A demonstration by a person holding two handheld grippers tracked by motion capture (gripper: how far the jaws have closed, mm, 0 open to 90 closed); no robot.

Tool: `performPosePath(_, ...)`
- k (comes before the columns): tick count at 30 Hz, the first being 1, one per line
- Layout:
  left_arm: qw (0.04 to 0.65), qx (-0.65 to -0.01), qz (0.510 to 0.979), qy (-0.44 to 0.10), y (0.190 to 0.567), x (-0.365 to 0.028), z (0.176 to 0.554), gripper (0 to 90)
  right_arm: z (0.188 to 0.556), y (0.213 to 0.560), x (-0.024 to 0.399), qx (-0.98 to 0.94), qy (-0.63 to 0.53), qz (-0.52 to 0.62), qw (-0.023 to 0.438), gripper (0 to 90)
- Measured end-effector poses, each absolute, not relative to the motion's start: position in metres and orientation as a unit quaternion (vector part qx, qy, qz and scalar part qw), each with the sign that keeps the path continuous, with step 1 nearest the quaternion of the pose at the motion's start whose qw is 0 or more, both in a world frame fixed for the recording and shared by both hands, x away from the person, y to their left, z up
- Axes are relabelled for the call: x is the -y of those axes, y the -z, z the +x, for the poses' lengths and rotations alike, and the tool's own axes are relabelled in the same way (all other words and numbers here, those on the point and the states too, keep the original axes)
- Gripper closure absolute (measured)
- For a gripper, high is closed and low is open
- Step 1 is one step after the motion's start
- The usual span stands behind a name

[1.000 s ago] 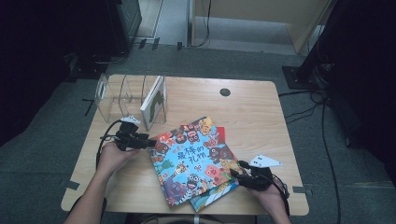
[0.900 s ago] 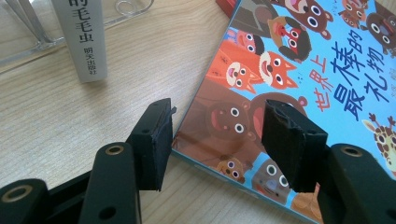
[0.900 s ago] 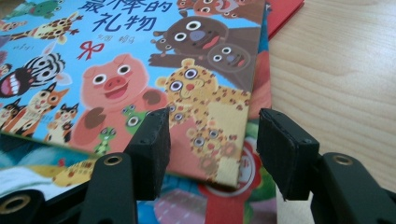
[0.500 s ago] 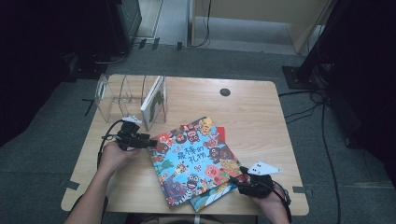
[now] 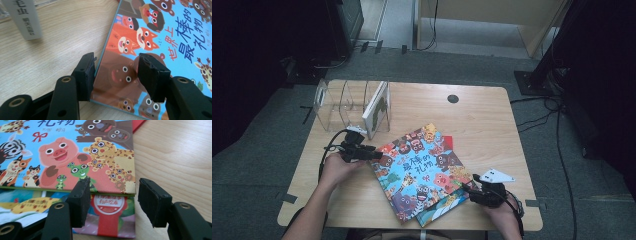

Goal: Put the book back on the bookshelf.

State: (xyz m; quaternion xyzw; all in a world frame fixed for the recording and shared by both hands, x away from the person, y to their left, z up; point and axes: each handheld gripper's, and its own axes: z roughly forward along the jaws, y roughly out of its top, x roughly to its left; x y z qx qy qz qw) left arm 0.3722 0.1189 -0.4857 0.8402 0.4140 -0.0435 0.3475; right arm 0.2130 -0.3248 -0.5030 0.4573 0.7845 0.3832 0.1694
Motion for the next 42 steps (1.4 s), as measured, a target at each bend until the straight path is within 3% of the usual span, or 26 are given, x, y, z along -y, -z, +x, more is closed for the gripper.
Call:
performPosePath(17,0.346,-0.41,0.843,0.039,0.485,-0.114,0.363,50.7,0.239,0.503,0.335,-0.753,-0.386,0.503,0.173,44.5)
performPosePath(42,0.341,-0.417,0.842,0.032,0.483,-0.102,0.342,54.0,0.294,0.505,0.343,-0.739,-0.402,0.511,0.176,58.7)
